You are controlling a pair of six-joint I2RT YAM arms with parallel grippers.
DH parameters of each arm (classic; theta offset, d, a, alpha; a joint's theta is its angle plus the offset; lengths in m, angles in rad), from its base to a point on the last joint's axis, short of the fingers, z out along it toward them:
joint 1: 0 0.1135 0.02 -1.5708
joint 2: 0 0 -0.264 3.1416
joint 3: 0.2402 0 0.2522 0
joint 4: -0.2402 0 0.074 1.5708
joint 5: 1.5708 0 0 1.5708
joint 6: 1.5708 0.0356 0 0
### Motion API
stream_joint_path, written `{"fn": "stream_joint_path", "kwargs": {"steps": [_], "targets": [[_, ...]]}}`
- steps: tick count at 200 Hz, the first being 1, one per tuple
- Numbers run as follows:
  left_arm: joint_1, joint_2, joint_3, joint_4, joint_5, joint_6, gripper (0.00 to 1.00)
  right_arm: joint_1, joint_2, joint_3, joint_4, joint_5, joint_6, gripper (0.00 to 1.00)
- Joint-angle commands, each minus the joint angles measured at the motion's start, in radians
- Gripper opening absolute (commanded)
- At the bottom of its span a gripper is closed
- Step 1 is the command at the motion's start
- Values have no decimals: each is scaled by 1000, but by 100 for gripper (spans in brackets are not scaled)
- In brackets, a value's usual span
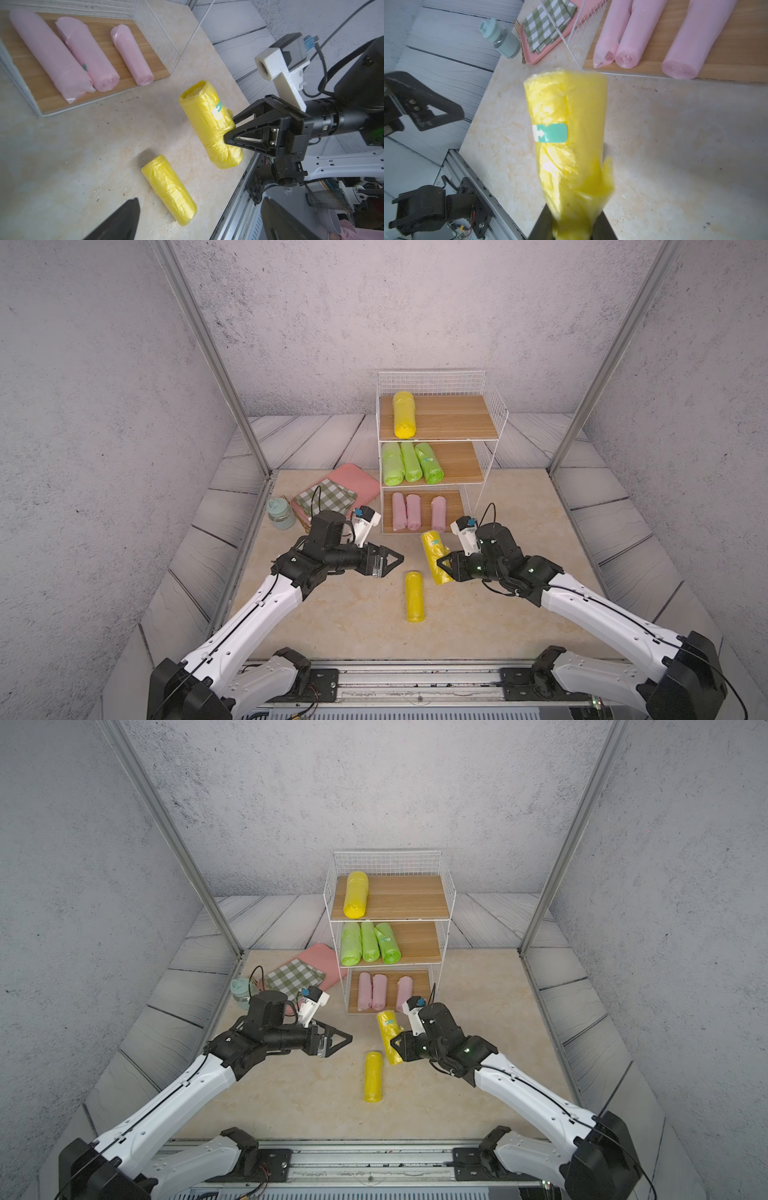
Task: Sort the rolls of trash bags by color and place them on the shelf
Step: Pick up the roll of trash bags from the center of the board.
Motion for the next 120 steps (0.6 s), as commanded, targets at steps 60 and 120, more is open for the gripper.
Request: {"fn": "stream_joint_path", "kwargs": {"steps": [60,120], "targets": [[25,16,66,111,152,62,97,-41,-4,46,249,-322,14,0],[41,39,58,191,178,32,97,-65,16,68,383,-410,54,0]]}}
